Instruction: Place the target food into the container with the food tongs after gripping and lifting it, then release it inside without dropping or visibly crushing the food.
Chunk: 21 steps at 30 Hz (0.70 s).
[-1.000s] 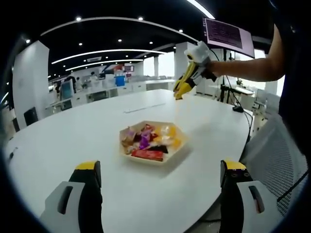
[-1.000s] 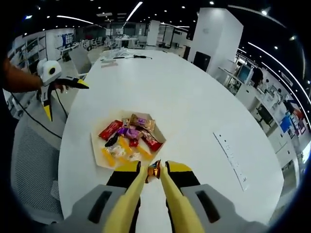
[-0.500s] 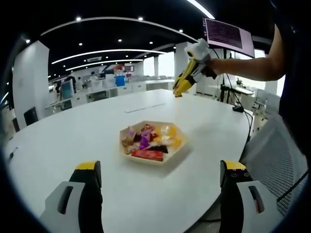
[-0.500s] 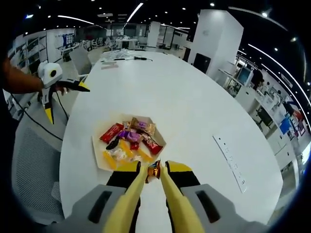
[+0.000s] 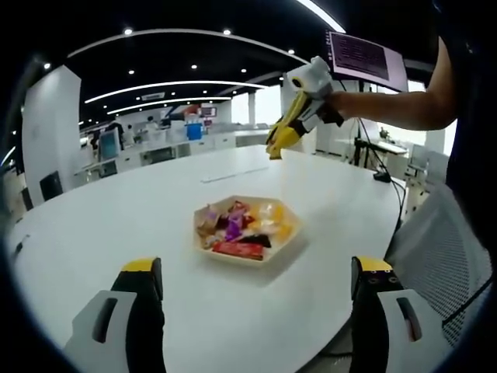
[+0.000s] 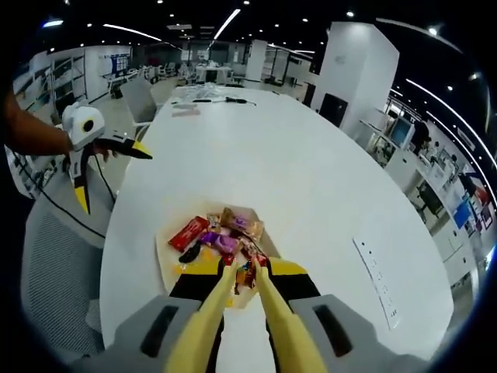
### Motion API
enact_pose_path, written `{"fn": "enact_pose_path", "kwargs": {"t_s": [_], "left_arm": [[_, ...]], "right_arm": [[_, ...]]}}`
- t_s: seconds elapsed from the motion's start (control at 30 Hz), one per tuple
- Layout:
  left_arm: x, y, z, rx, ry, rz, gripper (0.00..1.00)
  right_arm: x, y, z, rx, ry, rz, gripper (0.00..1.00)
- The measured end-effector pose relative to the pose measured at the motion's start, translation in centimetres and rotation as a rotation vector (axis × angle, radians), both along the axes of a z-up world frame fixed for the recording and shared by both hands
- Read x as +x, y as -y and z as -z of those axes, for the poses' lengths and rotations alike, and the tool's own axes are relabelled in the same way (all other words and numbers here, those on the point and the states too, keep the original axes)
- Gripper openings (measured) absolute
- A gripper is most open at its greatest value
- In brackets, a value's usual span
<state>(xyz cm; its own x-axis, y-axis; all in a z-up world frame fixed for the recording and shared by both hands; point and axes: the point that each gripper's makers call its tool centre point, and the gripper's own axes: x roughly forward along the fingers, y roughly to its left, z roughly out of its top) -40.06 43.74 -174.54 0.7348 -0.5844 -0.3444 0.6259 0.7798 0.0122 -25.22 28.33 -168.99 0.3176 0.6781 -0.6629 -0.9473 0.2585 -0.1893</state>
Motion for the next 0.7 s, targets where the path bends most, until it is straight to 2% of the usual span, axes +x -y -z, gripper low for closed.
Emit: {"fn": "enact_pose_path", "kwargs": {"t_s": [0.4, 0.7], "left_arm": [[0.0, 0.0, -0.2, 0.001, 0.007, -0.003, 0.97], [0.0, -0.2, -0.2, -0.004, 0.008, -0.009, 0.97]], "right_arm": [[-0.8, -4.4, -0.6, 0.023, -0.001, -0.057, 0.19], [-1.0, -5.5, -0.6, 0.033, -0.010, -0.072, 0.20]]}}
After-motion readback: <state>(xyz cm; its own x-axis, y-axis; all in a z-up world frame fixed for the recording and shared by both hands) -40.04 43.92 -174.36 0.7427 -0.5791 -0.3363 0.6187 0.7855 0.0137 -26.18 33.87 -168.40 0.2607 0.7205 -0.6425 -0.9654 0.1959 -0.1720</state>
